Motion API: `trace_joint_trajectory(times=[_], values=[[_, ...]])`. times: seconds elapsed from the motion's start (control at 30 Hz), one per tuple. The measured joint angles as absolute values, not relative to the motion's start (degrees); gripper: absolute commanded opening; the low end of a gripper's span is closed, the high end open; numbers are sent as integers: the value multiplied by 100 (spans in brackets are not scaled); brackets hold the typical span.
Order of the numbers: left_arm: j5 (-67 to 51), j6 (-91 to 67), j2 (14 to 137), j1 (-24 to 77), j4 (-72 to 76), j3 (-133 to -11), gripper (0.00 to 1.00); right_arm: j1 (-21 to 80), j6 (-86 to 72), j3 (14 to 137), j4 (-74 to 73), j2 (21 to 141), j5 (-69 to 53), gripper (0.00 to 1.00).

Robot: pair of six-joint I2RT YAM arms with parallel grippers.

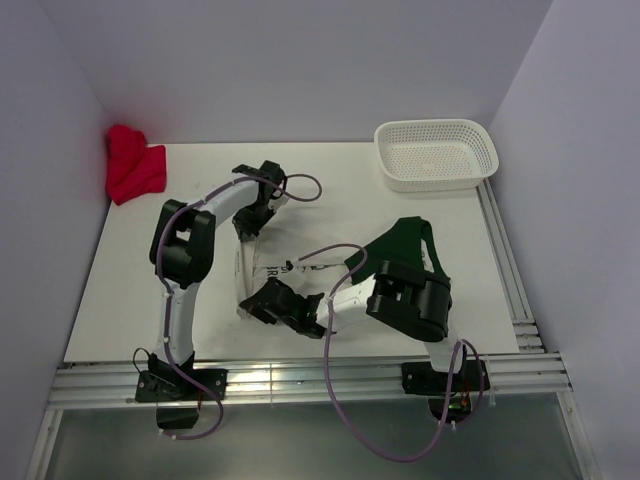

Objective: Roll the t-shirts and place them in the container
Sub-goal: Roll the tshirt

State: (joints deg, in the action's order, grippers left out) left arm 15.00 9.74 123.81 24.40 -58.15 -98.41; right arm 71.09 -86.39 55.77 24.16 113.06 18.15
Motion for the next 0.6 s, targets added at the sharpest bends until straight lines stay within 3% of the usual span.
trace_joint_trajectory(times=[0.27,0.6], values=[[1848,926,12564,2759,-5815,-9880,2,7111,-9080,5256,2777,11306,1865,0],[1857,805,12567,2915,-5793,-9957,18,7164,-9500,5137,2902,11306,2014,0]])
